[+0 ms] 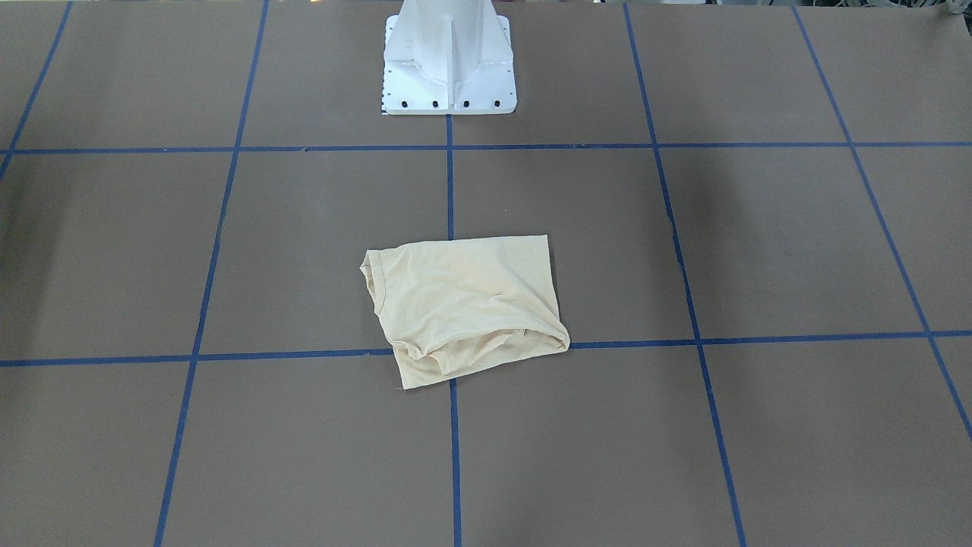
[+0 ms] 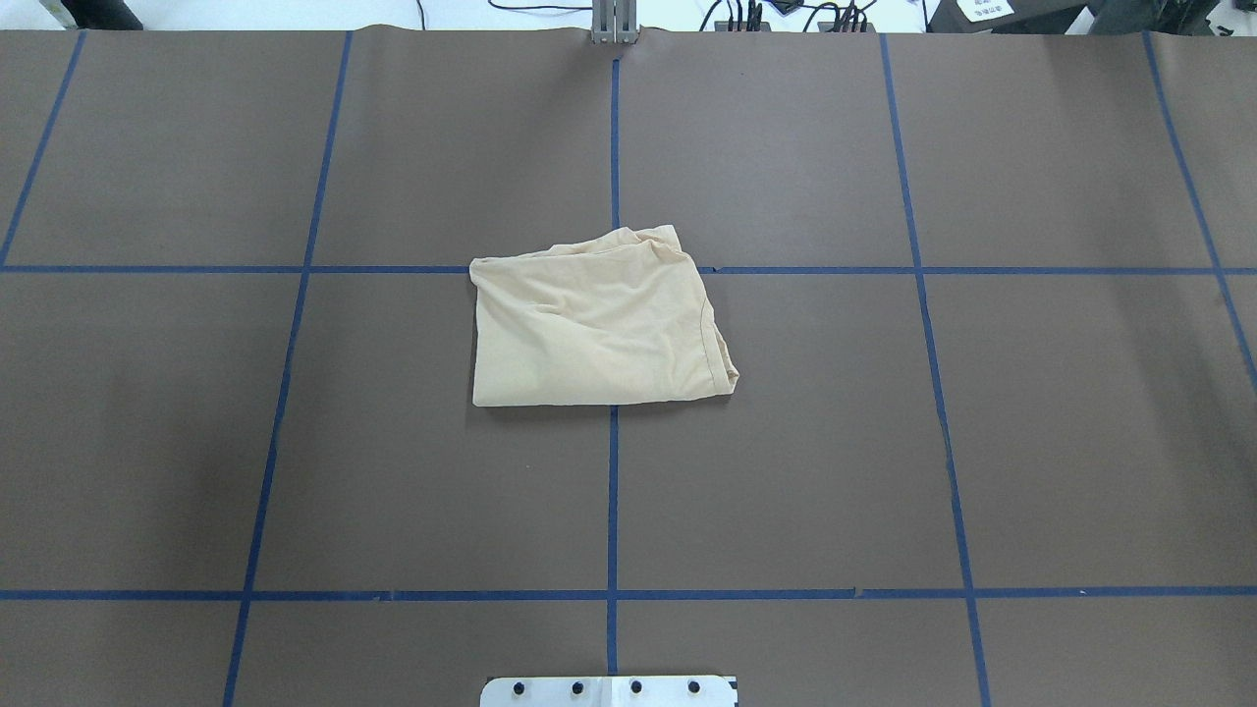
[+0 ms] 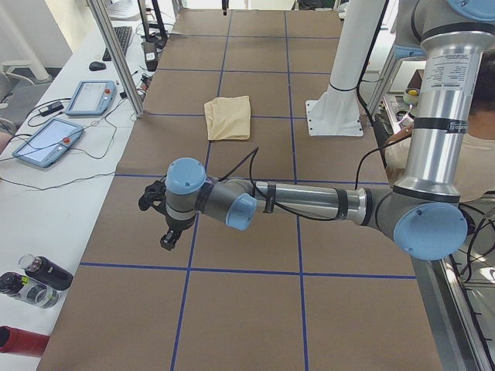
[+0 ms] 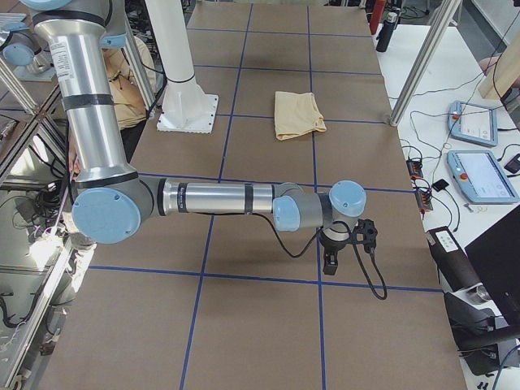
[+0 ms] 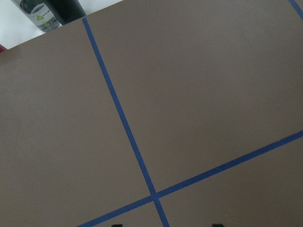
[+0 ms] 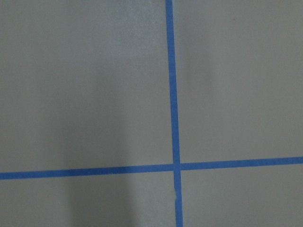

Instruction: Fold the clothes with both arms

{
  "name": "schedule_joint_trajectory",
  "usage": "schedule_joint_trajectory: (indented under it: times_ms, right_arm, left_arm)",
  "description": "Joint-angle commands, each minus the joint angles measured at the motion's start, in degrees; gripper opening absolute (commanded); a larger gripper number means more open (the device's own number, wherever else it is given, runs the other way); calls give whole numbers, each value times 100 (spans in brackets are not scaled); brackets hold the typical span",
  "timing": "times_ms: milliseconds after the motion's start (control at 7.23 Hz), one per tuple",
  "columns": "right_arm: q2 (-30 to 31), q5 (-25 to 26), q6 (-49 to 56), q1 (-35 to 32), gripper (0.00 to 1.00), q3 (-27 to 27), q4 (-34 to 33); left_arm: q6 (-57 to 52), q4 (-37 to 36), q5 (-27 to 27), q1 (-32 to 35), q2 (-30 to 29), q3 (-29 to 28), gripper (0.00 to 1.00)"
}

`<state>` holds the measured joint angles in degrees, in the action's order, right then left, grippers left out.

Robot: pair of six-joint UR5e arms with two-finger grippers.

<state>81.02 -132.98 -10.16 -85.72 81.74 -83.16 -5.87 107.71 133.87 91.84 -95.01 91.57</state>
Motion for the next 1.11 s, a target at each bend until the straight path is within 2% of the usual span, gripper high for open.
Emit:
schedule_joint_trajectory:
  times_ms: [0,138,277,554,969]
  right_arm:
    - [464,-130,711,-154,100,418,-253]
    - [754,-279,743,-225,100,778,-402]
    - [783,-281,743,-226,100,1069,-821]
    - [994,-289,787,-217,100,1605,-1210]
    - [960,-316,709,-208,100,1608,-1265]
  left_arm:
    - [7,-241,-10,53,496,525,100]
    - [25,-67,-11,36,666,598,100]
    - [51,-74,-28,36,581,512,100]
    - [165,-57,-2,27,606,503,100]
    - [122,4,16,27,597,511,100]
